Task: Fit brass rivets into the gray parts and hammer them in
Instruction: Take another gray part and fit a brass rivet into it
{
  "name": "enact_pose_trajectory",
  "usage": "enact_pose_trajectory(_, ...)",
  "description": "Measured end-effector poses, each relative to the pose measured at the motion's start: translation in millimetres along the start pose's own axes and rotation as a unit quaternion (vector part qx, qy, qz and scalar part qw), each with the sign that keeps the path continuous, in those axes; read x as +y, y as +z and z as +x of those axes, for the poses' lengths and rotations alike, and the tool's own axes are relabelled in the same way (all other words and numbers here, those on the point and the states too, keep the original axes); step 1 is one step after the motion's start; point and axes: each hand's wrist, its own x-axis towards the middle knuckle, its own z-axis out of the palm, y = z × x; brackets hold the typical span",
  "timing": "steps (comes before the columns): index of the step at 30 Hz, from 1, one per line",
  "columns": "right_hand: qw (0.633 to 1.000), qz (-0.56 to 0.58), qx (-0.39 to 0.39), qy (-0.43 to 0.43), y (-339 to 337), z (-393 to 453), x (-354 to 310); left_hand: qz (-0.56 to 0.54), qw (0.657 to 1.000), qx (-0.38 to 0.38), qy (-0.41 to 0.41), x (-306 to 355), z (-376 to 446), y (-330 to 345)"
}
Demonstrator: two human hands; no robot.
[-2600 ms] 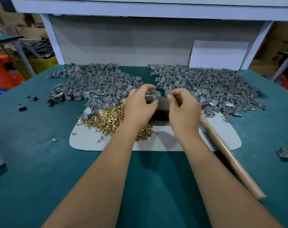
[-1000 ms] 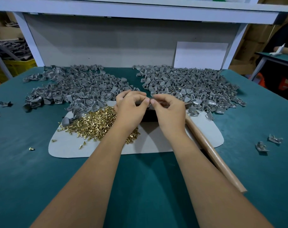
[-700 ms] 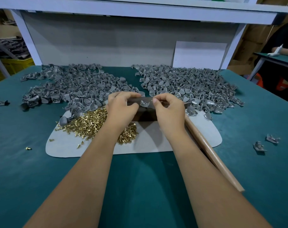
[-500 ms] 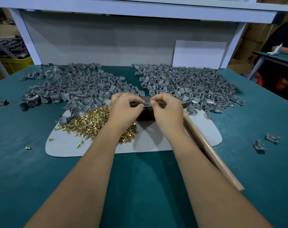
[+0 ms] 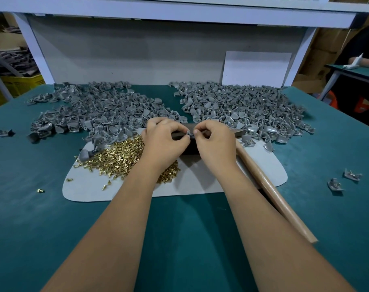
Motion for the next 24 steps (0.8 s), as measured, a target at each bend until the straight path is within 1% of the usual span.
enact_pose_trajectory(3, 1.000, -0.007, -0.002, 0.002, -0.4, 0.3, -1.1, 0.006, 1.000, 0.002, -0.001, -0.6, 0.1, 1.8)
enact_pose_trajectory(11, 1.000, -0.026, -0.009, 0.000, 0.1, 2.1, -3.5, -0.034, 0.999, 0.016, -0.001, -0.3, -0.5, 0.5)
enact_pose_trajectory(16, 0.996, -0.090, 0.003, -0.008, 2.9, 4.0, -7.2, -0.044, 0.999, 0.012, 0.000, -0.1, -0.4, -1.4)
enact_pose_trajectory(19, 0.993, -0.119, 0.015, -0.009, 5.9, 3.4, -7.3, -0.041, 0.999, 0.008, -0.012, -0.2, -0.9, -2.2)
enact_pose_trajectory(24, 0.996, -0.091, 0.013, -0.008, 6.7, 2.0, -2.7, -0.022, 0.999, 0.005, -0.039, 2.0, -2.4, -2.6)
